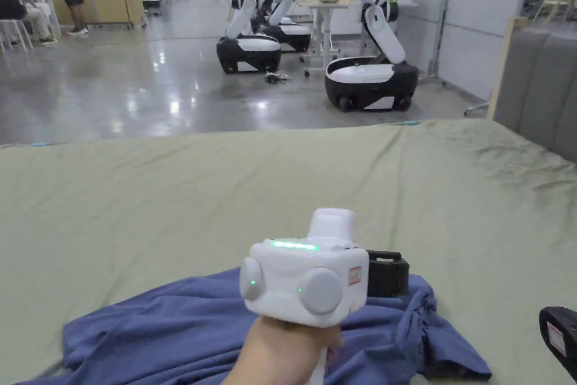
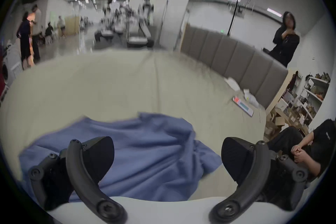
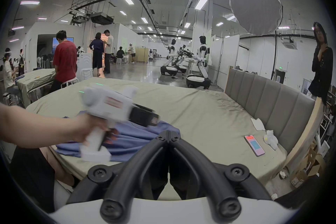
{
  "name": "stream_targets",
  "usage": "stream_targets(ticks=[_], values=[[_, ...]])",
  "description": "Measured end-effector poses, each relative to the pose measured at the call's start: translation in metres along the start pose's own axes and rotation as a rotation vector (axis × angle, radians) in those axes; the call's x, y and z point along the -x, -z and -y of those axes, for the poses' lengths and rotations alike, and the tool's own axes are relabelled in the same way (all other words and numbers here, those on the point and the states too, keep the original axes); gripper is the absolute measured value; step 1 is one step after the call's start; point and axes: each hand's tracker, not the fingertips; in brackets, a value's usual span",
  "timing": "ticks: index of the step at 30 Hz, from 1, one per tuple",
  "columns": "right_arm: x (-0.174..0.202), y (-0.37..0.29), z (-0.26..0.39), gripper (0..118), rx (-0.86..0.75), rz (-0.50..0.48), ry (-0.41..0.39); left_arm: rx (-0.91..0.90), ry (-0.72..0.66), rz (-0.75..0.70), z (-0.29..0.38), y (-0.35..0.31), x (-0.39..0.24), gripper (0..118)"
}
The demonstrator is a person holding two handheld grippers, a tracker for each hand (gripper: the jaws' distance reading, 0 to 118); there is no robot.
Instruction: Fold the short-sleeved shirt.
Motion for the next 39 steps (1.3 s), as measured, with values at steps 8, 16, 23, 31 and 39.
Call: stream_targets(ticks=[8,16,23,31,39], values=[[0.045,0.033,-0.034,1,-0.076,-0.119,-0.021,-0.274,-0.124,-0.409,0.030,-0.239,0.146,70],[0.088,0.060,-0.047,1,-0.098,-0.220,-0.056,-0.166,-0.278,-0.647,0.123,-0.349,0.213,0],[0.102,0.076,-0.046,1,-0.062,-0.245,-0.058,0.054,-0.373,-0.637,0.162,-0.309,0.270,23],[0.105,0.089,-0.041,1,-0.031,-0.236,-0.061,0.208,-0.361,-0.652,0.178,-0.223,0.317,115],[0.087,0.098,-0.033,1,0.004,-0.184,-0.044,0.273,-0.251,-0.644,0.181,-0.197,0.273,0]])
